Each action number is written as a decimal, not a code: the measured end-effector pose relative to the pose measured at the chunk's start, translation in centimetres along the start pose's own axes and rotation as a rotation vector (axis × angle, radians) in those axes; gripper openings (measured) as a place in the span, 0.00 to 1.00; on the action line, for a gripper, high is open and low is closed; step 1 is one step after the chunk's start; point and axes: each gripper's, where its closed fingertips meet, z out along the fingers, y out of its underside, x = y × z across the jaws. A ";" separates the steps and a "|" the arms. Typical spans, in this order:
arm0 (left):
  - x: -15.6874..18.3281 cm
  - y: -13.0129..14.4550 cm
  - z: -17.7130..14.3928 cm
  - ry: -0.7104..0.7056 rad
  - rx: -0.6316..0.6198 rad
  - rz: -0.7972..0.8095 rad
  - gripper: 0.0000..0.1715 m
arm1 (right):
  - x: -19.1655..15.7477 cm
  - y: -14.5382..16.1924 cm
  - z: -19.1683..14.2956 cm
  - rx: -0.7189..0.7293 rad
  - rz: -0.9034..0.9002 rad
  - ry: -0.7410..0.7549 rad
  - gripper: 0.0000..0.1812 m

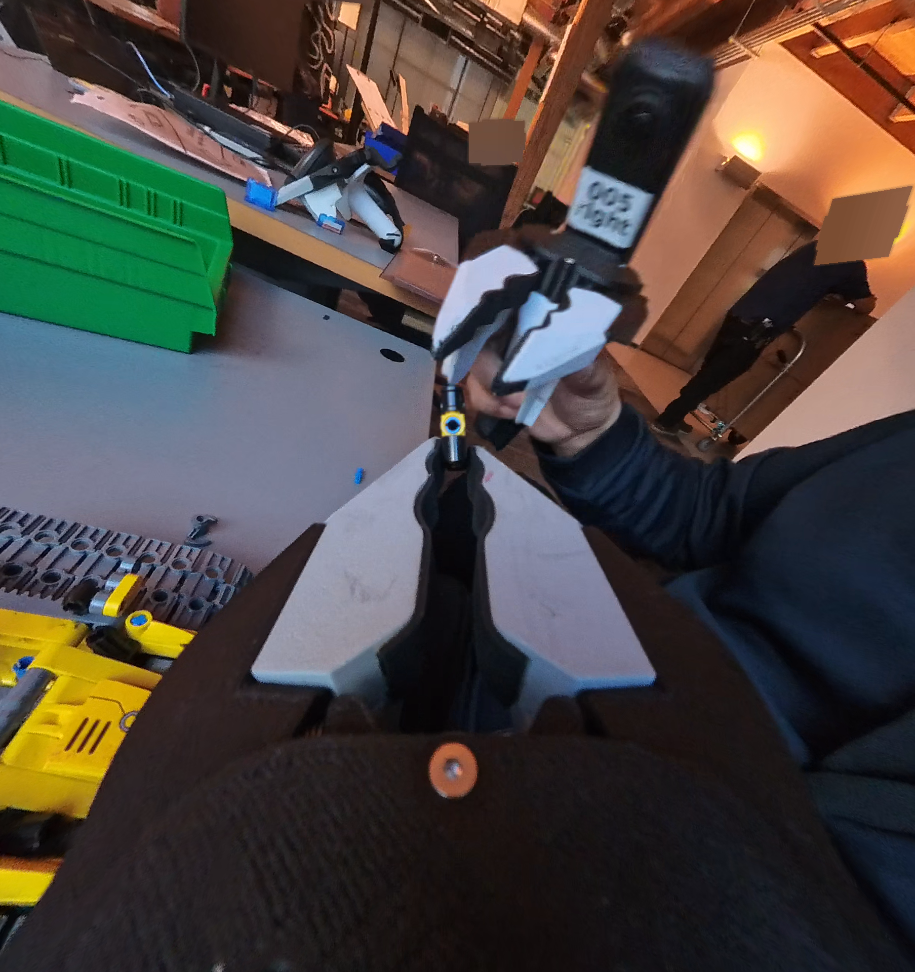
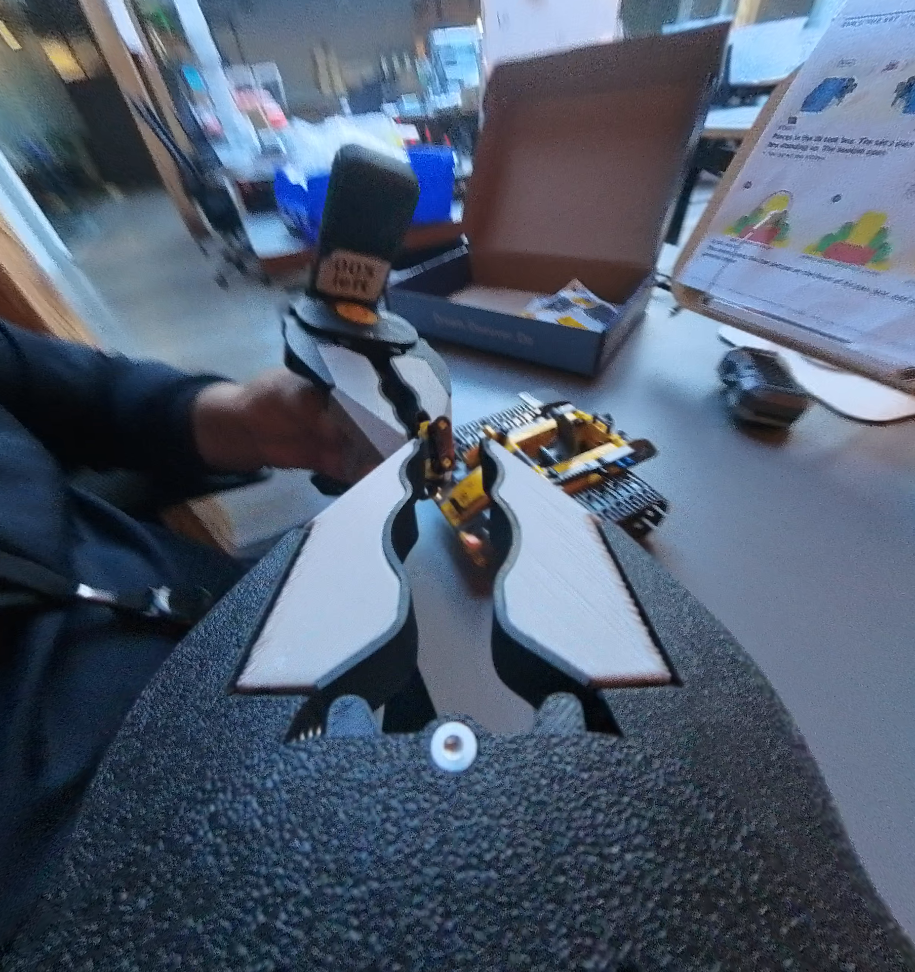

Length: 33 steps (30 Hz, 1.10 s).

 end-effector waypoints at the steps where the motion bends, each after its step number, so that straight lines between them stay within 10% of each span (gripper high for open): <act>1: -0.1 0.2 0.1 -0.005 -0.006 -0.004 0.03 | 0.0 0.3 0.0 -0.047 -0.060 0.041 0.10; 33: -1.1 3.1 0.6 -0.230 -0.171 0.346 0.03 | -1.3 4.2 1.4 -0.320 -0.449 0.156 0.04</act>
